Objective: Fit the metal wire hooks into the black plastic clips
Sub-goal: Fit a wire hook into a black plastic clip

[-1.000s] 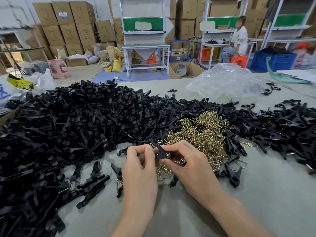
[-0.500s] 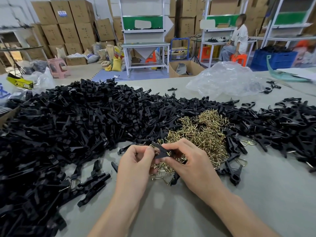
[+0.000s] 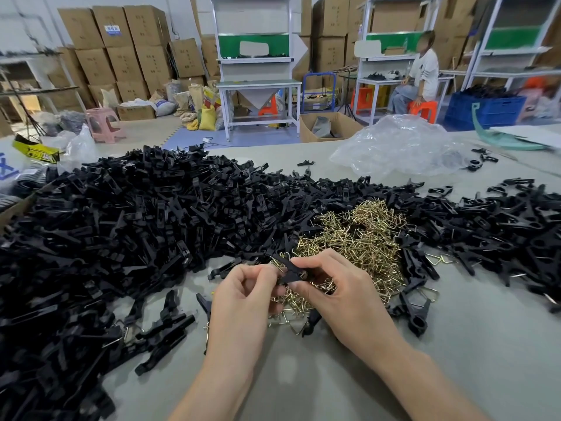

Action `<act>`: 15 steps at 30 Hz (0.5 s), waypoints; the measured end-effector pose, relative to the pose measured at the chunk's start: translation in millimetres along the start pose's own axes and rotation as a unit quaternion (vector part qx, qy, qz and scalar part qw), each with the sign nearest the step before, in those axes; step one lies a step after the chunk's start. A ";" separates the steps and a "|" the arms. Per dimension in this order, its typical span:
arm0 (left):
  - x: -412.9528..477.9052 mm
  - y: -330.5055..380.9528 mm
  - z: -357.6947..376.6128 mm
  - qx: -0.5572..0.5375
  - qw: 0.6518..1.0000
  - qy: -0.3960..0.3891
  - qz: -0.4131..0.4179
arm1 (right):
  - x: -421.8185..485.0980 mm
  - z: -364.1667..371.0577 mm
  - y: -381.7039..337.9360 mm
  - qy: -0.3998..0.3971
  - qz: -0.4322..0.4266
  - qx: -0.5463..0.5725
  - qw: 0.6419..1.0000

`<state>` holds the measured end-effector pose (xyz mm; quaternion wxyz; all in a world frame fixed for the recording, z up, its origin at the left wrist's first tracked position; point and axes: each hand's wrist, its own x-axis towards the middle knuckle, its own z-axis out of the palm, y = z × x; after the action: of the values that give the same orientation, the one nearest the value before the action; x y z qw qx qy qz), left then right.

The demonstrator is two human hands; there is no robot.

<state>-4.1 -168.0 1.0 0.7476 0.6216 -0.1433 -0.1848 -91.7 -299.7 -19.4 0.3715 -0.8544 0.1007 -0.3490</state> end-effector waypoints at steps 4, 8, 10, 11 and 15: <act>-0.3 1.1 2.1 -0.016 1.000 0.015 0.001 | 0.2 0.5 -0.3 -0.002 0.003 0.016 1.000; -0.6 2.2 1.6 -0.021 1.000 0.019 -0.003 | -0.5 2.2 -0.1 -0.008 0.001 0.024 1.000; -0.2 1.7 1.0 -0.019 1.000 0.016 -0.007 | -0.5 2.1 0.3 -0.008 0.002 0.023 1.000; 0.5 1.6 0.8 -0.018 1.000 0.015 -0.009 | -0.5 1.9 0.6 -0.009 0.002 0.023 1.000; 3.3 2.3 -2.3 -0.009 1.000 0.002 -0.015 | 0.0 1.8 1.3 -0.010 0.005 0.027 1.000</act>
<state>0.2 -167.1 2.8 0.7507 0.6171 -0.1310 -0.1960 -90.4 -299.6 -21.2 0.3967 -0.8471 0.0920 -0.3415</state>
